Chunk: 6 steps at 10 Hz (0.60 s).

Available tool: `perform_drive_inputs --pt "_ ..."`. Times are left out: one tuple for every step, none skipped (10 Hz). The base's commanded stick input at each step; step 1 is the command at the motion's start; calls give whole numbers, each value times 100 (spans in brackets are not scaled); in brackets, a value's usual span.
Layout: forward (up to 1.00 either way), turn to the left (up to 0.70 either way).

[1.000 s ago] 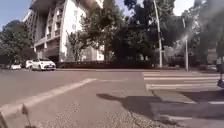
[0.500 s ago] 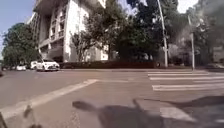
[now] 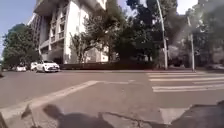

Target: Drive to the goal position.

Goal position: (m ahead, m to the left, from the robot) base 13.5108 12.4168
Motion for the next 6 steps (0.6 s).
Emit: perform_drive_inputs --pt "0 44" --pt "0 45" --pt "0 45" --pt "0 45" --pt "0 45" --pt "0 45"
